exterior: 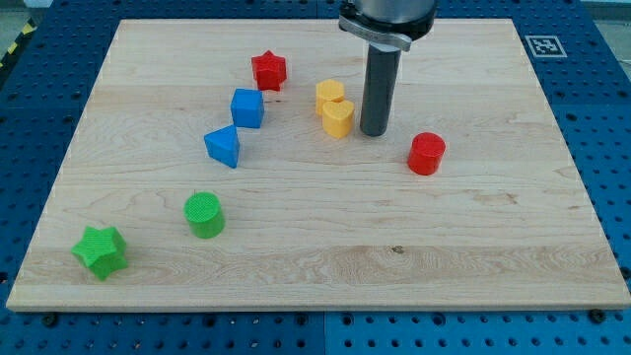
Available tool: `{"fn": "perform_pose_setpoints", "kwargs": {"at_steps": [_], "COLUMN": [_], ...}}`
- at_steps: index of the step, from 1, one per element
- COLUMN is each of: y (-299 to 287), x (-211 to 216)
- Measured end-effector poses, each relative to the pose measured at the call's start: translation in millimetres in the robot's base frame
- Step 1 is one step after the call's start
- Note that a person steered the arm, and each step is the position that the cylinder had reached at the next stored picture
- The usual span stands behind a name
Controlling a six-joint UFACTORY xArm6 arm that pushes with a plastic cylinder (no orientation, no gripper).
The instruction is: Slightly move the yellow hexagon below the red star
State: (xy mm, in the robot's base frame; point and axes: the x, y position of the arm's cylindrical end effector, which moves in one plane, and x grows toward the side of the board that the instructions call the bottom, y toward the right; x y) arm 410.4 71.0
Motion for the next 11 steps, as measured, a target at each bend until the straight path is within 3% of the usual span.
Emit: {"fn": "perform_pose_setpoints", "kwargs": {"at_steps": [3, 7, 10, 11], "y": [-6, -27, 69, 111], "x": [-57, -57, -33, 7]}}
